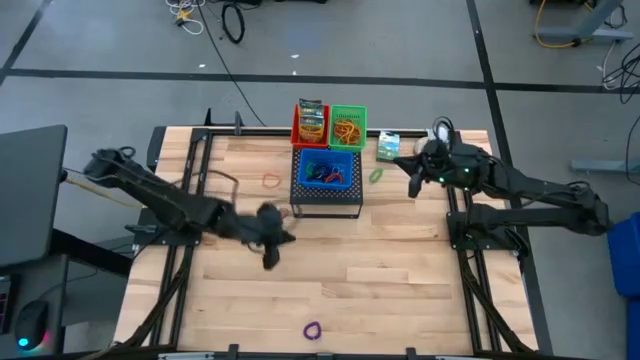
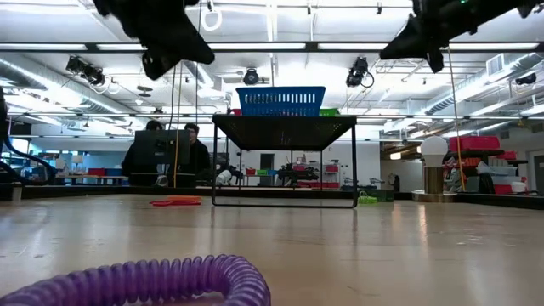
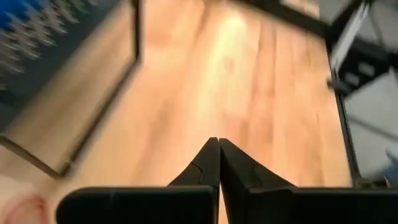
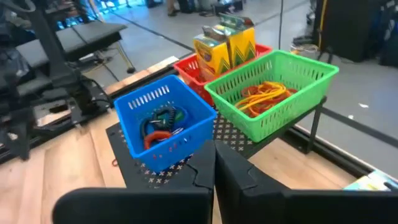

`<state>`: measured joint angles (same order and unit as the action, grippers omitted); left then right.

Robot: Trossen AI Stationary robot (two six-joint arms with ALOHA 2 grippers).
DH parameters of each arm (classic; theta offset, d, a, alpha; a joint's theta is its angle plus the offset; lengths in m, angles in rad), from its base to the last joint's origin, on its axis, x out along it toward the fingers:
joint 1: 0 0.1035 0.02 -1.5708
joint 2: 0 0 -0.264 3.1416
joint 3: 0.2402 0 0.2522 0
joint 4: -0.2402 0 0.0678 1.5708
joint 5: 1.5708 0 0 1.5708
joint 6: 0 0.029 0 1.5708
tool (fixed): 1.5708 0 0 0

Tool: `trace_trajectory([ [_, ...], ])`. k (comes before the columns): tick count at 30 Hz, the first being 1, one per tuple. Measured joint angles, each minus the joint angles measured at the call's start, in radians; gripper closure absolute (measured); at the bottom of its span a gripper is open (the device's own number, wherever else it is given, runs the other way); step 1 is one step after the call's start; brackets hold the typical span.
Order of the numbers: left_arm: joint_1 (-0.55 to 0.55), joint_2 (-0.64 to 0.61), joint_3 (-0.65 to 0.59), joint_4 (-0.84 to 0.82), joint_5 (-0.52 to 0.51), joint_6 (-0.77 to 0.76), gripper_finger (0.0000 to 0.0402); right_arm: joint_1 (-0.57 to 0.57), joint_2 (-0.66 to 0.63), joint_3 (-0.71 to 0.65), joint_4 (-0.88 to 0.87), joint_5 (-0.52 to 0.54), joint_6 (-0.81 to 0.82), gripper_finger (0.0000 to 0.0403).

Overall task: Pick & Place Office Desk Supplies
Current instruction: Put the purple spring keychain into the blue bin on the shelf

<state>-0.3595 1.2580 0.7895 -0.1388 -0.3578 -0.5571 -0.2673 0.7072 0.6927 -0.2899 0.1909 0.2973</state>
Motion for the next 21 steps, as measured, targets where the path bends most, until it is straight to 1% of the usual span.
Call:
trace_trajectory([
  [3,-0.076,0.13,0.108,-0.1,0.003,-0.091,0.0399,0.002,-0.034,-0.005,0.003,-0.011,-0.028,0.0396],
  [7,-0.164,0.313,0.235,-0.157,0.023,-0.186,0.0394,0.002,-0.047,-0.008,-0.003,-0.049,-0.068,0.0387],
  [10,-0.216,0.425,0.325,-0.204,0.036,-0.269,0.0378,0.002,-0.048,-0.008,-0.016,-0.085,-0.098,0.0387],
  [14,-0.259,0.56,0.449,-0.281,0.115,-0.384,0.0348,0.002,-0.047,-0.008,-0.037,-0.127,-0.126,0.0394],
  [19,-0.297,0.719,0.609,-0.28,0.149,-0.415,0.0313,0.002,-0.047,-0.008,-0.055,-0.144,-0.152,0.0396],
  [21,-0.306,0.777,0.669,-0.309,0.15,-0.416,0.0302,0.002,-0.047,-0.008,-0.064,-0.144,-0.156,0.0393],
])
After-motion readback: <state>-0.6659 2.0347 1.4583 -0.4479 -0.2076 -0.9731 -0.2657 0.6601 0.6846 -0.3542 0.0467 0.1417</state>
